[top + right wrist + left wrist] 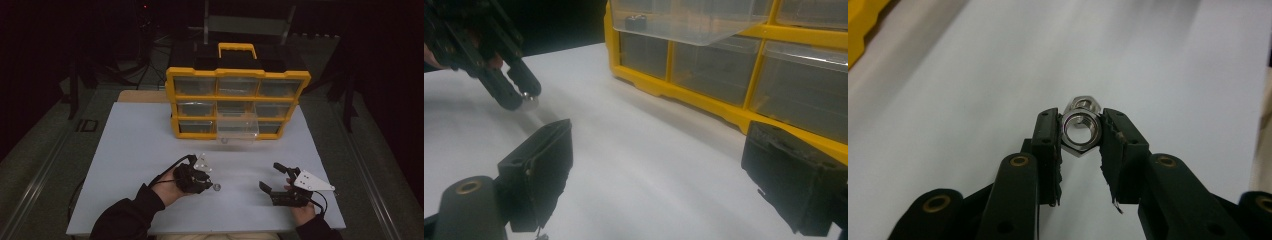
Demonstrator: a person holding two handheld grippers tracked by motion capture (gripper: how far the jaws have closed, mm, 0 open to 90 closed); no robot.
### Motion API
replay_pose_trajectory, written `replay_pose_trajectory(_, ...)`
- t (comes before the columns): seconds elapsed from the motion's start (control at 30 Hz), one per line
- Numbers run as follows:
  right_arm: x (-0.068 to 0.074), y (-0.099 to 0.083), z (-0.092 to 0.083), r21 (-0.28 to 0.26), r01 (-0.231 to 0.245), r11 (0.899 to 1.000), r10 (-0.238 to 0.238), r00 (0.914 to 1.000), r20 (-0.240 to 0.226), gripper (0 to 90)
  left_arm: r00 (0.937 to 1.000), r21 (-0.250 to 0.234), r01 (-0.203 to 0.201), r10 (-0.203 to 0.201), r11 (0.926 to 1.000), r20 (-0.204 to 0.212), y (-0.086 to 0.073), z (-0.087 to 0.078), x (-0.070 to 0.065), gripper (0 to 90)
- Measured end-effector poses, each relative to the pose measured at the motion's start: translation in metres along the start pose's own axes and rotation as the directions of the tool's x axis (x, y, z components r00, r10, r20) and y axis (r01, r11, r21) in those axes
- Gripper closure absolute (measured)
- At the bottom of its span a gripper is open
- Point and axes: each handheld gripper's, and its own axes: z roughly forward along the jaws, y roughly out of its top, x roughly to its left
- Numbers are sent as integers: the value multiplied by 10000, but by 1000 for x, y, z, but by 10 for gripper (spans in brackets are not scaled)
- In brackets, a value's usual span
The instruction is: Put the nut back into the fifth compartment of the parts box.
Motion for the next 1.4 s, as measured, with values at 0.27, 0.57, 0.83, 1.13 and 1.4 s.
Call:
replay_pose_trajectory(0.27, 0, 0, 0, -4, -23, 10000, 23, 10000, 8, 131, 9998, -238, -27, 22, 9997, -220, 14, -19, 4, 692)
replay_pose_trajectory(0.57, 0, 0, 0, 2, -11, 10000, 11, 10000, 0, 131, 9985, -533, -49, 19, 9986, -552, 34, -41, 11, 692)
replay_pose_trajectory(0.83, 0, 0, 0, 2, -22, 10000, 22, 10000, -13, 131, 9965, -937, -37, -41, 9956, -830, 56, -62, 16, 692)
replay_pose_trajectory(1.13, 0, 0, 0, 9, -46, 10000, 46, 10000, -15, 131, 9933, -1485, 181, -348, 9887, -1104, 80, -83, 22, 692)
replay_pose_trajectory(1.4, 0, 0, 1, 6, -33, 10000, 33, 10000, -12, 131, 9883, -1793, 156, -425, 9837, -1467, 102, -96, 26, 692)
